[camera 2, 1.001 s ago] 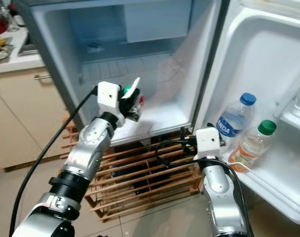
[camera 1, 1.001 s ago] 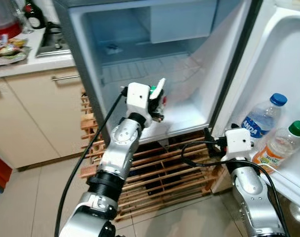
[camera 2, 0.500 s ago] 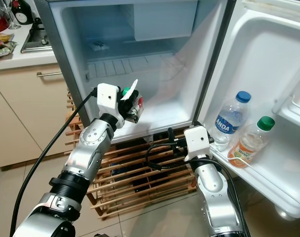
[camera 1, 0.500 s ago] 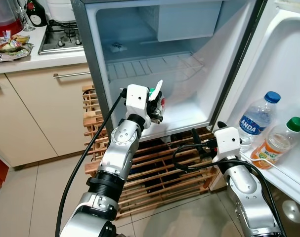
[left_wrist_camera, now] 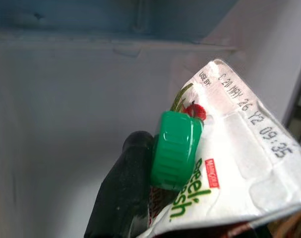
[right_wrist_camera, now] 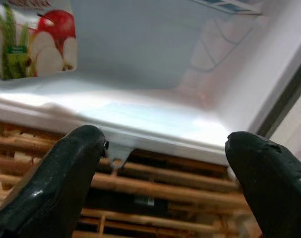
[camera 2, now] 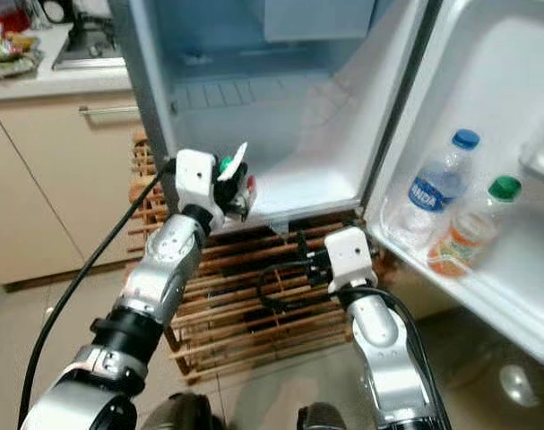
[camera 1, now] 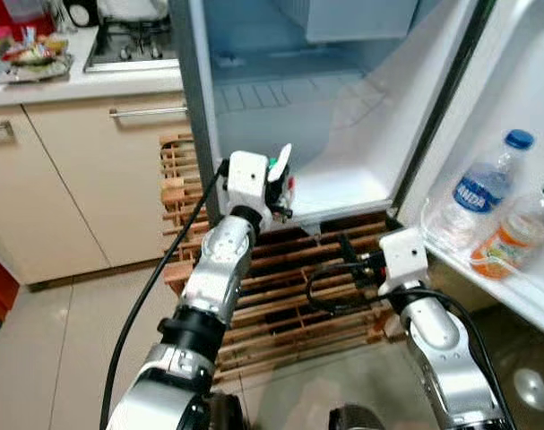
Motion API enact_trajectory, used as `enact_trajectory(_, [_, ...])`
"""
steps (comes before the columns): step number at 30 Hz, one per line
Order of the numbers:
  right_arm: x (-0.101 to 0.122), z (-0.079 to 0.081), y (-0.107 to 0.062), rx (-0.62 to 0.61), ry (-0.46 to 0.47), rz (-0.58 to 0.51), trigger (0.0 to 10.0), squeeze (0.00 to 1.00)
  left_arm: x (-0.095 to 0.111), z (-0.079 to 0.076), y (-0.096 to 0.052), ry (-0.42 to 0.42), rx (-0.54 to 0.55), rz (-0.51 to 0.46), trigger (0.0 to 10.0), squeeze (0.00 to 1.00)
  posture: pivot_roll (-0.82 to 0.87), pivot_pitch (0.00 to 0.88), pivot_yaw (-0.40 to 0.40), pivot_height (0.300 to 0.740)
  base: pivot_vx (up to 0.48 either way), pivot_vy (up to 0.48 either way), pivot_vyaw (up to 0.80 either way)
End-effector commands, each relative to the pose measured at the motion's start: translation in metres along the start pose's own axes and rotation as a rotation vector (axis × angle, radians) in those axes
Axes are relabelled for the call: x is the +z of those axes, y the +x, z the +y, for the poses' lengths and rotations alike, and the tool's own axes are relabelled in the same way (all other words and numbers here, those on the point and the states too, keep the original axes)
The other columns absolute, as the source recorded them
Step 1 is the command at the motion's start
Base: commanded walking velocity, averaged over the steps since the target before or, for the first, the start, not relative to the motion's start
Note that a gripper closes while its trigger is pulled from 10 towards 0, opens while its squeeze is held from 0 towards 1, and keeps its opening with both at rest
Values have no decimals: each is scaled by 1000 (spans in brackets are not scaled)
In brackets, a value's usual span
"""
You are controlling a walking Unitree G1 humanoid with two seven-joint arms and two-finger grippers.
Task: Restocking fridge
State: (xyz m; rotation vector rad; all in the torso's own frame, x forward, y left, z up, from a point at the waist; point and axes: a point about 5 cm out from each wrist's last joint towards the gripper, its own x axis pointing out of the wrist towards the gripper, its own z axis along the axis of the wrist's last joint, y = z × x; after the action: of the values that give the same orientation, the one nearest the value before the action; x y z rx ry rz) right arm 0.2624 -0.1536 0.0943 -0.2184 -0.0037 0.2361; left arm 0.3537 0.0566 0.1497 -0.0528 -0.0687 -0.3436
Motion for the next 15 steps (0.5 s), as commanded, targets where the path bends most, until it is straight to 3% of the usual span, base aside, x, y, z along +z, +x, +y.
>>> enact_trajectory(1, [14, 2, 7, 19, -15, -59, 10000, 0, 5, 5, 2, 3, 37, -24, 10000, 0, -179, 0, 30, 661, 0, 0, 0])
enact_trajectory(7, [19, 6, 8, 41, -25, -85, 10000, 0, 12, -2, 18, -24, 47, -32, 10000, 0, -192, 0, 33, 661, 0, 0, 0])
enact_trajectory(13, [18, 2, 6, 4, -11, -74, 10000, 0, 18, -9, 21, -6, -7, -63, 10000, 0, -204, 0, 37, 661, 0, 0, 0])
enact_trajectory(15, [17, -5, 3, -60, -1, -70, 10000, 0, 20, -16, 21, 7, -63, -89, 10000, 0, -205, 0, 35, 661, 0, 0, 0])
